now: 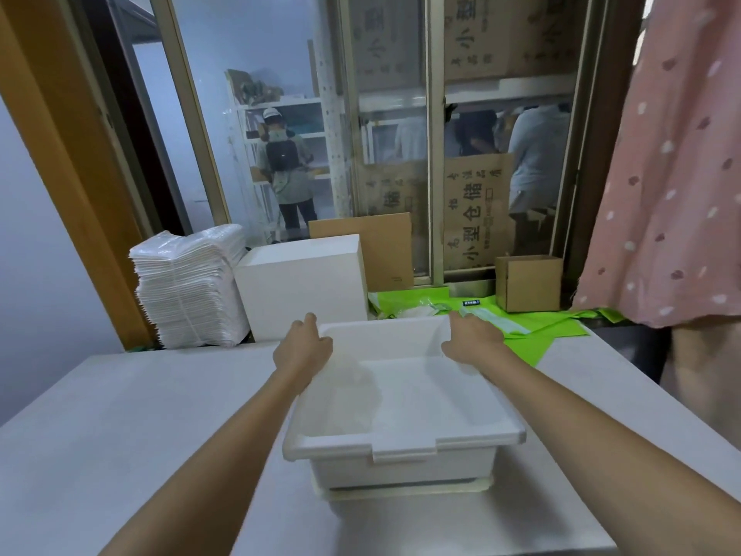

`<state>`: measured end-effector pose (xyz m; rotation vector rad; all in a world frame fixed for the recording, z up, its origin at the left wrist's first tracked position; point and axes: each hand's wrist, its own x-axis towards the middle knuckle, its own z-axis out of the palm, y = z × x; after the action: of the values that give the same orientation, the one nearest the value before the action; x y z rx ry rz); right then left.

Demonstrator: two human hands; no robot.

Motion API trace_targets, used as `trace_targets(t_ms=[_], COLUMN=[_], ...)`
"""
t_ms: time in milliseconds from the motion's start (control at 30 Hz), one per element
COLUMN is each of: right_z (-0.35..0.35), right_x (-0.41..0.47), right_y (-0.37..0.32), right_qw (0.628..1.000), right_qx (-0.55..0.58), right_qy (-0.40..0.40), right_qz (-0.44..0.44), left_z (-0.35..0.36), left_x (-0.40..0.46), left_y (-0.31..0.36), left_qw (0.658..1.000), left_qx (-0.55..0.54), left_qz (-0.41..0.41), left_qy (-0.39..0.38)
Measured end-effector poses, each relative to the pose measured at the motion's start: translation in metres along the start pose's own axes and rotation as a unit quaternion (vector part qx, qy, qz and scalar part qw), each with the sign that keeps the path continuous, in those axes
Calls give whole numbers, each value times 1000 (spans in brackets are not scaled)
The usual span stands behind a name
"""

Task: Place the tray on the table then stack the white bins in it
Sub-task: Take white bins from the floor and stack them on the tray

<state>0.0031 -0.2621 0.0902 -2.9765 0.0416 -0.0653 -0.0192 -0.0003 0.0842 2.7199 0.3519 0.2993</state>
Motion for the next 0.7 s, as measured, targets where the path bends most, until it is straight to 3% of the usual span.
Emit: trace_targets(t_ms=[133, 267, 533, 700], right_z=[-14, -12, -7, -12], right_x=[-51, -106, -133, -132], right_y=[14, 22, 16, 17], right_qw=[998, 998, 999, 1000], right_qx=[-21, -23, 38, 17], right_qy=[-50, -44, -3, -21], right_qz=[-21, -25, 6, 6], left_z=[-16, -20, -31, -36], left_x=[-42, -99, -125, -121], left_y=[-10, -16, -6, -10], left_qw=[997, 991, 988, 983], left_qx=[-34, -47, -83, -117], left_qz=[24, 35, -6, -17], left_qy=[-72, -123, -128, -142])
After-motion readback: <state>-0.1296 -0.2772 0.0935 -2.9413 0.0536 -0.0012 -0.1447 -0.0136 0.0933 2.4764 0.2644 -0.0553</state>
